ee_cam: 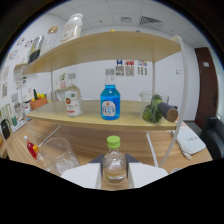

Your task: Make me a cup of Vodka Sunrise.

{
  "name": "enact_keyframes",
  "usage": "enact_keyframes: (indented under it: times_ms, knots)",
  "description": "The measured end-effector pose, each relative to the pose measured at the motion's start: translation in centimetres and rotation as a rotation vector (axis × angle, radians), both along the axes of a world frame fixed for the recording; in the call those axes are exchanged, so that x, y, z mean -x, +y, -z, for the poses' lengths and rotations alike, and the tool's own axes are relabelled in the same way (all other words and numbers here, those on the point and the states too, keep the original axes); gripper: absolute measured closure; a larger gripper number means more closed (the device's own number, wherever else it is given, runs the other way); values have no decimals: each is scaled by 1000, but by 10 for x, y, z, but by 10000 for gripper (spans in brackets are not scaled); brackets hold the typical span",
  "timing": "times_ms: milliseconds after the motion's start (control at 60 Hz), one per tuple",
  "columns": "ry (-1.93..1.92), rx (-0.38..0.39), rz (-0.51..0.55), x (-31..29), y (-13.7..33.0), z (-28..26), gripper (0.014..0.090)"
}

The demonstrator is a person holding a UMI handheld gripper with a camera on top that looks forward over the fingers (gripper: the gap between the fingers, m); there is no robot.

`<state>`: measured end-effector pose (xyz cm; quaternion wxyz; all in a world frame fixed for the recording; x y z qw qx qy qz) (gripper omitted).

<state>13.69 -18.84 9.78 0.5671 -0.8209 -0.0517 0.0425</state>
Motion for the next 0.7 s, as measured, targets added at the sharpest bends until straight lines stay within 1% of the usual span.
enact_keyframes:
  times_ms: [133,350,433,533,700]
  knots:
    - [32,63,32,-10,3,33,696]
    - [42,134,83,-20,-2,64,694]
    - [40,128,93,-22,-1,63,689]
    - [30,170,105,-24,-5,70,687]
    - [22,177,96,-22,-11,72,662]
